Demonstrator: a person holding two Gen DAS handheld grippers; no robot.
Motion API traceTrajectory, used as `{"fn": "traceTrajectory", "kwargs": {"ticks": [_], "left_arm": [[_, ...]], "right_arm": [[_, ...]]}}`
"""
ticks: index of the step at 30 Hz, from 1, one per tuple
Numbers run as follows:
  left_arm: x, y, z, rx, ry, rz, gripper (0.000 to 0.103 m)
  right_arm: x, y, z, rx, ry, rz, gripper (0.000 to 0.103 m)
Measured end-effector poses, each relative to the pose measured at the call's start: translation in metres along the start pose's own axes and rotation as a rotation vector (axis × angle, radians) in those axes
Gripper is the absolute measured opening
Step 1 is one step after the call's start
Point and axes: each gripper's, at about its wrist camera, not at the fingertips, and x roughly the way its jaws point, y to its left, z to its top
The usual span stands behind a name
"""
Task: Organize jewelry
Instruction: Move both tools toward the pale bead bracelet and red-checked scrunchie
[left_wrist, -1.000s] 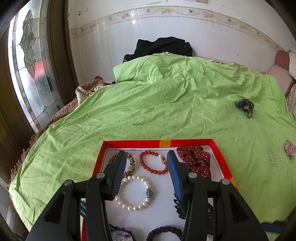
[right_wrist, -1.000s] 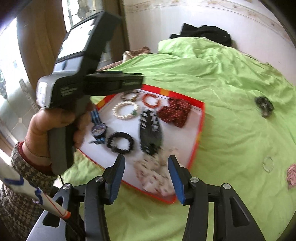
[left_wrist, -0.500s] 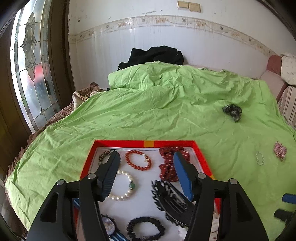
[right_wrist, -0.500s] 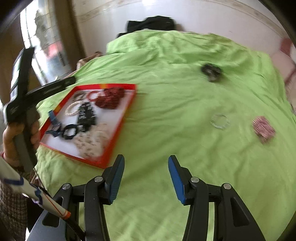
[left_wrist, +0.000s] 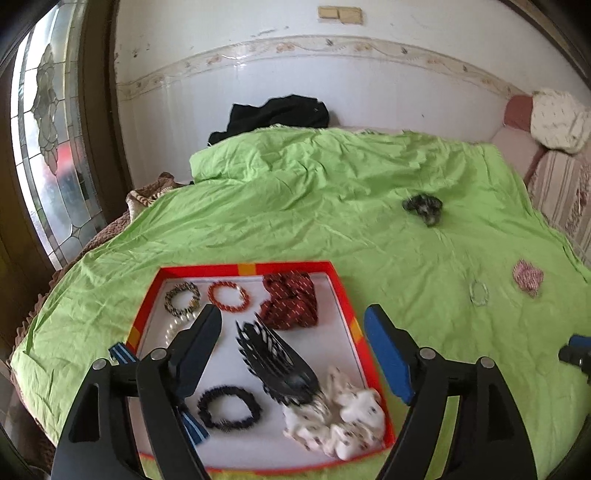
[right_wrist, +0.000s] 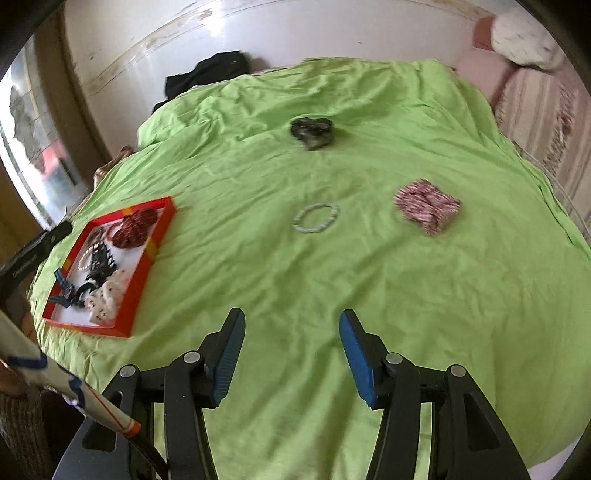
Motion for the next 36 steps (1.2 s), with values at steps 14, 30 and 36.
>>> {"fn": "traceTrajectory", "kwargs": {"ticks": [14,30,36], "left_arm": [[0.007,-0.068,-0.012,0.061,0.146,-0.155,0.079],[0.075,-0.166,0.001,0.121,0.270,-0.265,0.079],[0.114,-0.191,0.011,0.096,0.317,-0.306,0.067]], "right_arm": [[0.001,-0.079,-0.010,0.152,-0.011,-0.007,0.058],[0.052,-0.158,0.038,0.282,-0.049,-0.020,0.059],[0.075,-0.182,0.070,0.357,-0.093,-0.034,0.059]]}}
